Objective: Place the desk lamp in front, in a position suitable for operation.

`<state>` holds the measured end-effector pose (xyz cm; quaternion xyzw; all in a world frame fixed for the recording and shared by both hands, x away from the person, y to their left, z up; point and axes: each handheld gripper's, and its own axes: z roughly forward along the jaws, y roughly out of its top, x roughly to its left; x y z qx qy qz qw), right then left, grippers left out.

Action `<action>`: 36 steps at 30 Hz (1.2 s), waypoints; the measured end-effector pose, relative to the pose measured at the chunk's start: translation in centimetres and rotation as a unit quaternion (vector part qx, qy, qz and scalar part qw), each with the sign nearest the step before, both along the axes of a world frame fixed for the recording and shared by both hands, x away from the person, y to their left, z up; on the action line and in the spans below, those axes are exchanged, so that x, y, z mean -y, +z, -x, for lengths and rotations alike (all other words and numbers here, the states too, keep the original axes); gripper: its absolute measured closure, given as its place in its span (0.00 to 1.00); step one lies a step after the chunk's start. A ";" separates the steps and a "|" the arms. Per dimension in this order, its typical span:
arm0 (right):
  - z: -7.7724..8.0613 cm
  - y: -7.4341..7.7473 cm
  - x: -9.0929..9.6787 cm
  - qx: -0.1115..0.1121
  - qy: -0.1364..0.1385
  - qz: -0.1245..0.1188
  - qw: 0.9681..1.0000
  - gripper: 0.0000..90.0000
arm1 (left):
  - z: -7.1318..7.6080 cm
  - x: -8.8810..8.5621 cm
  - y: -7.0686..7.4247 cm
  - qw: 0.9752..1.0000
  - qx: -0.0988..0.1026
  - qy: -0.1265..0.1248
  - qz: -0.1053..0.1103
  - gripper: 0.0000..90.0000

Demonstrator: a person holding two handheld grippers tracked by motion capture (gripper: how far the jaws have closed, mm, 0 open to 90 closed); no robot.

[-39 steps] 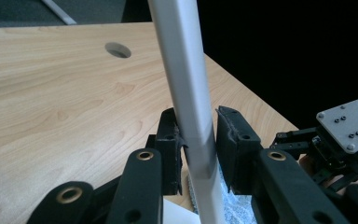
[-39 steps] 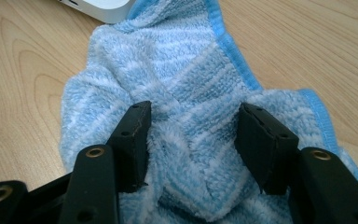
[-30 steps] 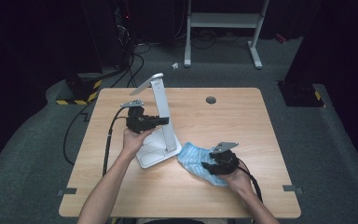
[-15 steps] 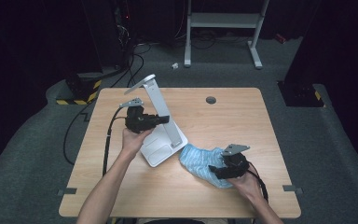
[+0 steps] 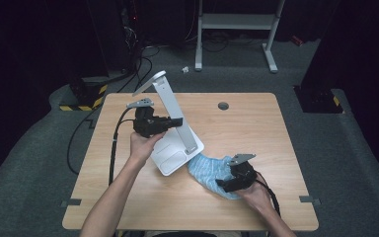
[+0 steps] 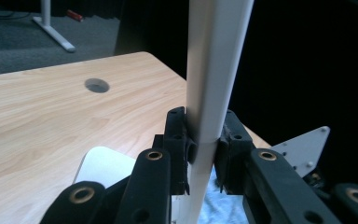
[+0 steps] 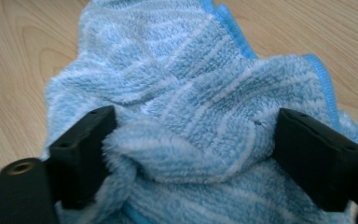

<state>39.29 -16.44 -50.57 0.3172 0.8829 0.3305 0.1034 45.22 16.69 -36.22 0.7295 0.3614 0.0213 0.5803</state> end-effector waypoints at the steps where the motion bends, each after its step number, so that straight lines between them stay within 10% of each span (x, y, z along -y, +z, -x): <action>1: 0.0 -0.1 -0.2 0.003 0.003 -0.005 1.000 0.26 | 0.1 0.4 0.0 1.000 -0.004 -0.004 0.004 0.85; 6: -0.4 -0.2 -2.0 0.015 -0.002 -0.022 1.000 0.36 | 0.2 2.2 -0.2 1.000 -0.013 -0.020 0.008 0.85; 14: 1.0 1.7 -1.8 0.051 0.009 -0.025 0.998 0.20 | 0.1 3.2 -0.3 1.000 -0.017 -0.021 0.005 0.85; 27: -0.4 -1.0 -3.7 0.010 0.029 0.006 1.000 0.08 | 0.2 2.4 1.1 1.000 -0.015 -0.006 0.003 0.85; 29: -0.3 -0.9 -3.7 0.006 0.036 0.009 0.999 0.18 | 0.2 2.3 1.3 1.000 -0.016 -0.003 0.004 0.85; 32: -0.1 -0.4 -3.7 0.006 0.056 -0.002 0.998 0.59 | 0.1 2.5 1.6 1.000 -0.016 -0.002 0.007 0.85; 36: 0.3 -0.1 -3.6 0.034 0.048 -0.020 0.998 0.76 | 0.1 2.8 2.2 1.000 -0.019 -0.003 0.009 0.85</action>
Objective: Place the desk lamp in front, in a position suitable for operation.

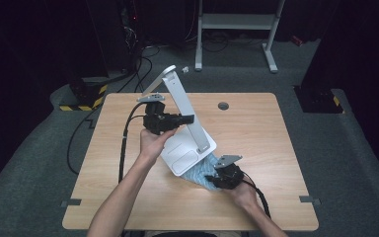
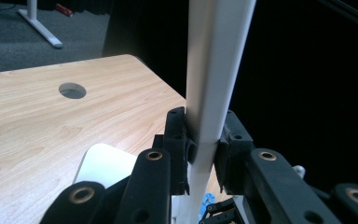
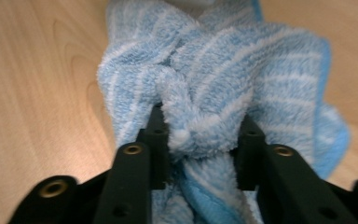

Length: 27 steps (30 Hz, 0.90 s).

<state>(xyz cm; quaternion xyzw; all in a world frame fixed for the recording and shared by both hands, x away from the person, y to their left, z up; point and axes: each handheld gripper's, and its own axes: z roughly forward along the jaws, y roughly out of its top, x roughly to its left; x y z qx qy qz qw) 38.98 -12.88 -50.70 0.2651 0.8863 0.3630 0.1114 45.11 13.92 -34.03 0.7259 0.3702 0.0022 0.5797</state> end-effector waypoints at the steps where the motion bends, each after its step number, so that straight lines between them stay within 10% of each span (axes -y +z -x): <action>1: 0.0 0.2 0.2 0.013 -0.007 -0.008 1.000 0.76 | 0.0 0.1 0.1 1.000 0.000 0.001 -0.001 0.85; 7: -0.8 2.4 1.8 0.055 -0.061 -0.071 0.994 0.76 | -0.2 0.2 -0.1 1.000 -0.015 -0.005 0.011 0.85; 18: 1.6 2.5 -1.1 0.105 0.007 -0.042 0.994 0.76 | -0.6 0.2 -0.2 0.999 -0.030 -0.008 0.035 0.85; 27: -1.0 3.1 1.4 0.086 -0.068 -0.040 0.993 0.76 | -0.6 0.4 -0.5 0.999 -0.029 -0.009 0.032 0.85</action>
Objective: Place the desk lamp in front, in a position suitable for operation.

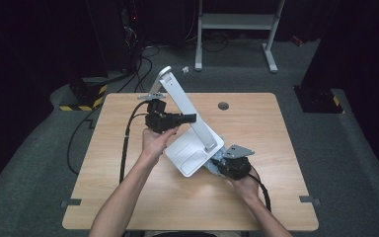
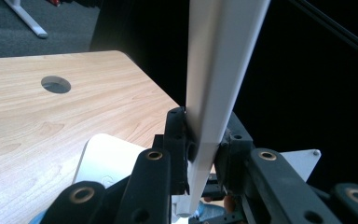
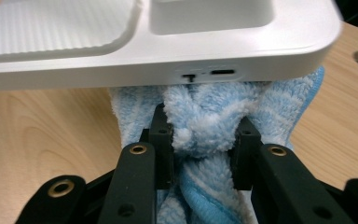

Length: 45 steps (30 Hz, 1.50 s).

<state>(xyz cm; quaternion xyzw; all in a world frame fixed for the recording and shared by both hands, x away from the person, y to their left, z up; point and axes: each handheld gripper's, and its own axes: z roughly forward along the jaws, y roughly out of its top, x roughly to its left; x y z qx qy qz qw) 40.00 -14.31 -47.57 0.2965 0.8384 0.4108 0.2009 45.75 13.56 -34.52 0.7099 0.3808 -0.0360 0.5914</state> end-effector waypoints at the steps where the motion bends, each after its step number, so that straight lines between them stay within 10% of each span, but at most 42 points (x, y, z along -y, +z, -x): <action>1: 0.0 0.0 0.0 0.000 0.000 0.005 1.000 0.76 | 0.0 0.1 0.0 1.000 0.001 0.000 -0.001 0.85; 13: 2.3 -0.5 -2.4 0.004 0.073 0.033 0.997 0.76 | -0.1 0.0 -0.1 1.000 0.004 0.001 -0.001 0.85; 23: 0.5 -0.1 -0.3 -0.010 0.018 0.017 1.000 0.76 | -0.1 0.2 -0.2 1.000 0.001 -0.003 0.000 0.85; 34: 2.8 -0.8 -2.8 -0.006 0.085 0.040 0.996 0.76 | -0.2 0.3 -0.2 1.000 -0.002 -0.006 -0.003 0.85; 45: 0.0 0.1 0.7 -0.009 -0.007 0.002 1.000 0.76 | -0.2 0.3 -0.2 1.000 -0.007 -0.014 0.002 0.85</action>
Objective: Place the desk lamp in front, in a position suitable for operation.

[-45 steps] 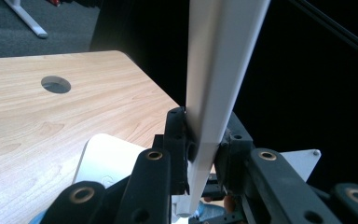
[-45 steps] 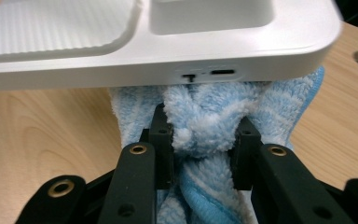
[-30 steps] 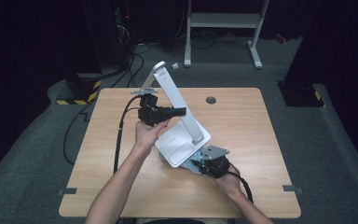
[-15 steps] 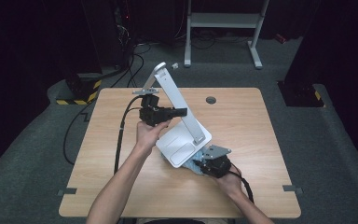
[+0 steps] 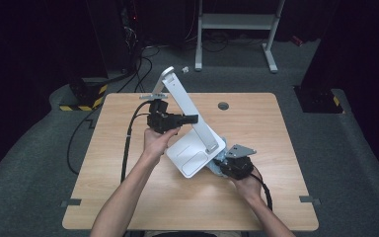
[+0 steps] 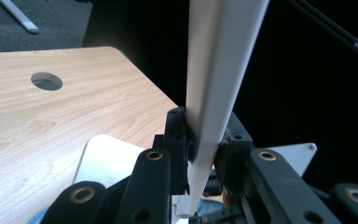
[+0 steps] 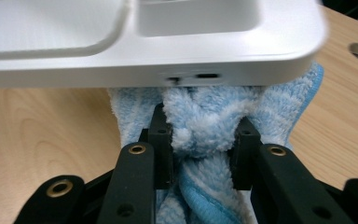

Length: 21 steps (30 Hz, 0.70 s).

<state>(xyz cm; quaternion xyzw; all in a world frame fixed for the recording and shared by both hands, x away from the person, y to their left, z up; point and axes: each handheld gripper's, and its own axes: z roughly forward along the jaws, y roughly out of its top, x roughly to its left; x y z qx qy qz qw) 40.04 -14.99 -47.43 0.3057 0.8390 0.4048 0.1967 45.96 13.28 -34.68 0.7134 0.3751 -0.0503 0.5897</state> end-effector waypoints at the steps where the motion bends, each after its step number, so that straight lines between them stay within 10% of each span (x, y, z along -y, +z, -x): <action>1: -0.1 0.0 0.1 -0.002 -0.004 -0.002 1.000 0.76 | 0.0 0.0 0.0 1.000 0.000 0.000 -0.001 0.85; 9: 1.6 -0.5 -1.8 0.020 0.044 0.027 0.998 0.76 | -0.1 0.1 0.1 1.000 -0.006 -0.004 0.000 0.85; 21: 0.1 0.1 1.1 0.015 -0.021 -0.004 1.000 0.76 | 0.0 0.4 0.1 1.000 -0.004 -0.010 -0.006 0.85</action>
